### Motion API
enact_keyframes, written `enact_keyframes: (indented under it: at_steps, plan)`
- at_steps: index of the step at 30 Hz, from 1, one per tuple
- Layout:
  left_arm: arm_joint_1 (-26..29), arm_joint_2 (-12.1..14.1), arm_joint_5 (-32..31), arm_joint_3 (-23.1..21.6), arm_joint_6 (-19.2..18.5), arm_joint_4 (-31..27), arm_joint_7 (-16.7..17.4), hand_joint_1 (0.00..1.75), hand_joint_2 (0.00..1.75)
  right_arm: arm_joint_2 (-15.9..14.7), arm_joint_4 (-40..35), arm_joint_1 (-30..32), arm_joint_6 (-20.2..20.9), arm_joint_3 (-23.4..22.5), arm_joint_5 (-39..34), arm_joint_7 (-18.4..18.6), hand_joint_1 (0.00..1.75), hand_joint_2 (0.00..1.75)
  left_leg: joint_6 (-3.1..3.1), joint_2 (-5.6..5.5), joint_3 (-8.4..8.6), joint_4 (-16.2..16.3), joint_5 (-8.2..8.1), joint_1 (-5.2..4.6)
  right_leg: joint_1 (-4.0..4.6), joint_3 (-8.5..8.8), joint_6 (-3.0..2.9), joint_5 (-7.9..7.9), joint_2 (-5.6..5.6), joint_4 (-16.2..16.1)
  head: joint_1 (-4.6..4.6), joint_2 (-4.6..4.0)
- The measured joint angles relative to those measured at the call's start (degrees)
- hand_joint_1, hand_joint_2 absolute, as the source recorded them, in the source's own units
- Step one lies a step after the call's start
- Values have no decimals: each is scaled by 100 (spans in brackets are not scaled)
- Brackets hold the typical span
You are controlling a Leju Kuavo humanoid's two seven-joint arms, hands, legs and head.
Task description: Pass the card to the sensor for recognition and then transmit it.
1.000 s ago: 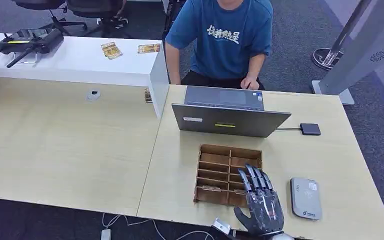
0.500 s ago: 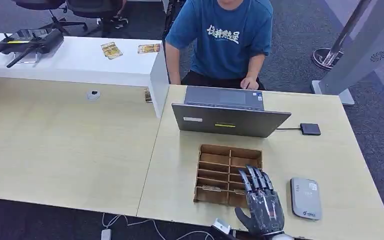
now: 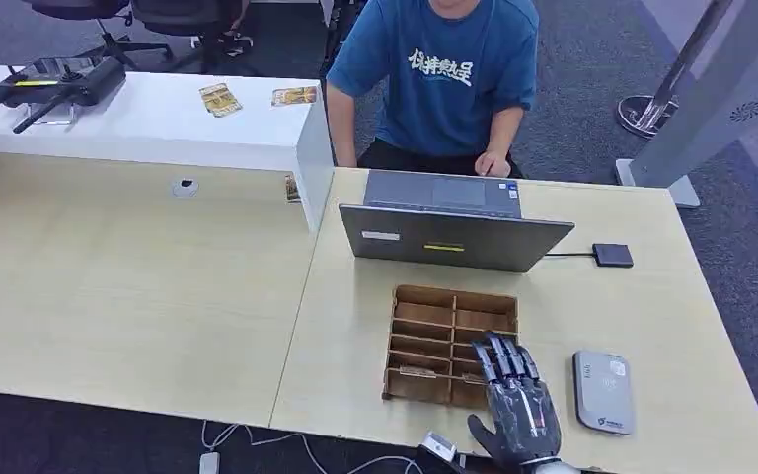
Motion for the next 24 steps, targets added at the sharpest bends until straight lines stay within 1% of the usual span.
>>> enact_keyframes:
  at_steps: [24]
  plan:
    - [3, -2, 52, -44, 0, 0, 0, 0, 0, 0, 20, -5, -26, 0, -31, -26, 0, 175, 0, 0, 0, 0, 0, 0, 0, 0, 0, 0, 0, 0, 0, 0]
